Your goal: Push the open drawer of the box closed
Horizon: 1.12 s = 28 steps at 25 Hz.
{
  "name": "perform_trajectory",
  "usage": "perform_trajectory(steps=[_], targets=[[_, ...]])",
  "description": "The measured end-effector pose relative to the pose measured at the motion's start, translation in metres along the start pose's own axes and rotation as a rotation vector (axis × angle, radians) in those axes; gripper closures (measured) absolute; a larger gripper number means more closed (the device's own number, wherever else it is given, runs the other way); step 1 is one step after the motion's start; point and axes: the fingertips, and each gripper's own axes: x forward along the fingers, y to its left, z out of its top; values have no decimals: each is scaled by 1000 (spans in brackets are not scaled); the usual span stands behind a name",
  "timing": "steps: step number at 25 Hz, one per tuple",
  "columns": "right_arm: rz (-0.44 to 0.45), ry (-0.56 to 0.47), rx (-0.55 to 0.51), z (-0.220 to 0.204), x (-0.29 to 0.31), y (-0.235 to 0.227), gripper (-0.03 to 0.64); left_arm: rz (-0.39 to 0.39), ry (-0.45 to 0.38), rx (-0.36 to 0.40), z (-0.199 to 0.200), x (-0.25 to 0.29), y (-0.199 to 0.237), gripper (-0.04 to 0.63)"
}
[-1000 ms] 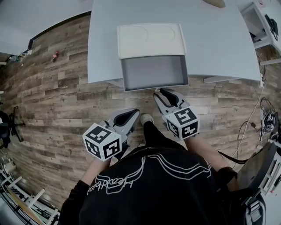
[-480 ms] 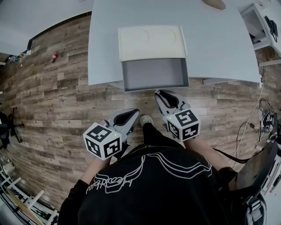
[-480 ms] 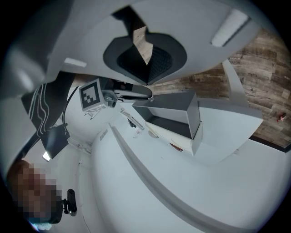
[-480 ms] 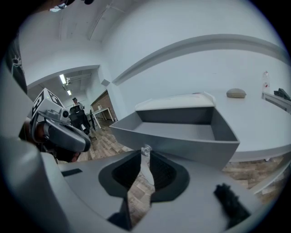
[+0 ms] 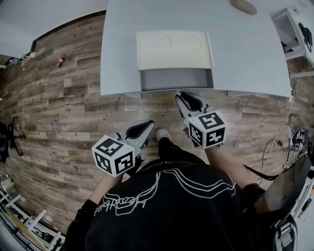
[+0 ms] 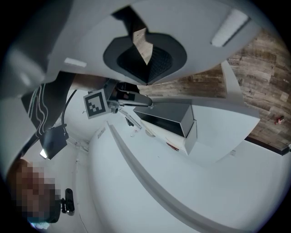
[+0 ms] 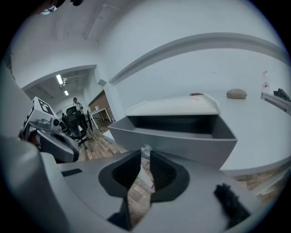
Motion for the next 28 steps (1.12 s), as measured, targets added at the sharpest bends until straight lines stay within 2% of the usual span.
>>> perform_trajectory(steps=[16,22,28], targets=[[-48,-8,11,35,39,-29,549,30,-28,-44,7,-11,23,589],[-68,-24,9,41,45,-36,549,35,-31,-33,6,-18,21,589],[-75,-32,-50,40,42,-32,548,18,-30,4,-2,-36,7,589]])
